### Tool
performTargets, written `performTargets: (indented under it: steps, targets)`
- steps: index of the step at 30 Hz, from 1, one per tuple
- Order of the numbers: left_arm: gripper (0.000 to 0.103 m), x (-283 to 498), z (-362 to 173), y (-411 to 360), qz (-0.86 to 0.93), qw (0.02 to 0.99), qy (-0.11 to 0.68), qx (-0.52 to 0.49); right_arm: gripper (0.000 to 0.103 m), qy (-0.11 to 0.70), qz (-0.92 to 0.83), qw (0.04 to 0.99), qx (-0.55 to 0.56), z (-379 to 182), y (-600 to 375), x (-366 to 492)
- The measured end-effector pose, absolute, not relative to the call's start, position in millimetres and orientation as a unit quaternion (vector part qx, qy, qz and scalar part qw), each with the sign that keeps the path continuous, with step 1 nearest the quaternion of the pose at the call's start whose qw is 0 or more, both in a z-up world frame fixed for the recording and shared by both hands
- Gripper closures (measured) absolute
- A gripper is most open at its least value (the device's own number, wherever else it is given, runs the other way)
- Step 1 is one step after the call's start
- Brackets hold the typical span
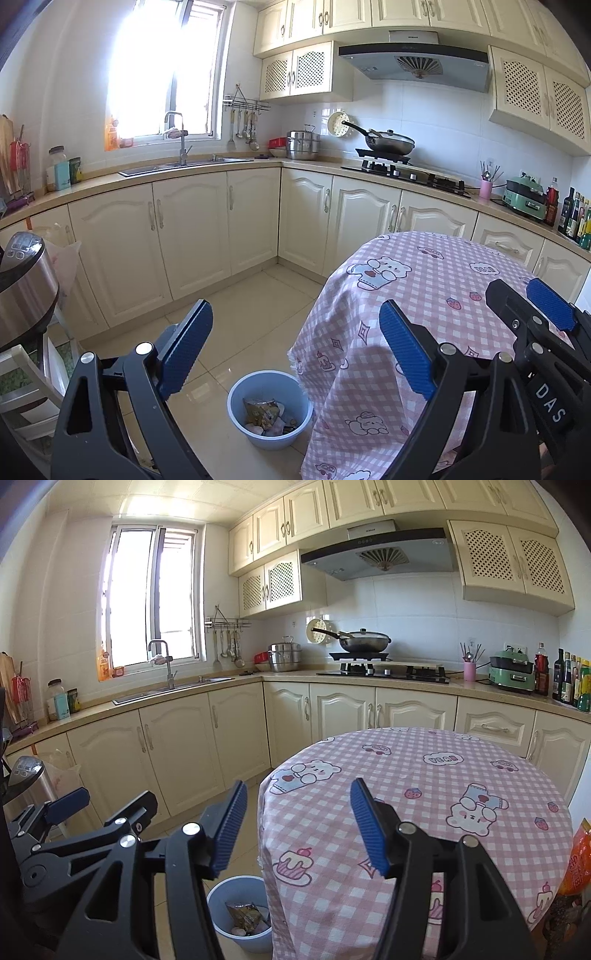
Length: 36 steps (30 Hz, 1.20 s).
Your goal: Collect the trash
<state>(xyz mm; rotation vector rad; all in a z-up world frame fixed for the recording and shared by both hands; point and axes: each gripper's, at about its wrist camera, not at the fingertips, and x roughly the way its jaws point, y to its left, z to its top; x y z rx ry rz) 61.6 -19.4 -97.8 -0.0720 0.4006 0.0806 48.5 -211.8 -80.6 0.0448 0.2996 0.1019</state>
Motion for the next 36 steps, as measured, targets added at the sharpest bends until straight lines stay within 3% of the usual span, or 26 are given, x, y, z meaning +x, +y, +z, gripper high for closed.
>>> performTargets:
  steps: [36]
  targets:
    - [0.015, 58.8, -90.5, -17.3, 0.035, 0.980, 0.195, -0.035, 0.041, 0.146, 0.048, 0.988, 0.029, -79.7, -216.1, 47.1]
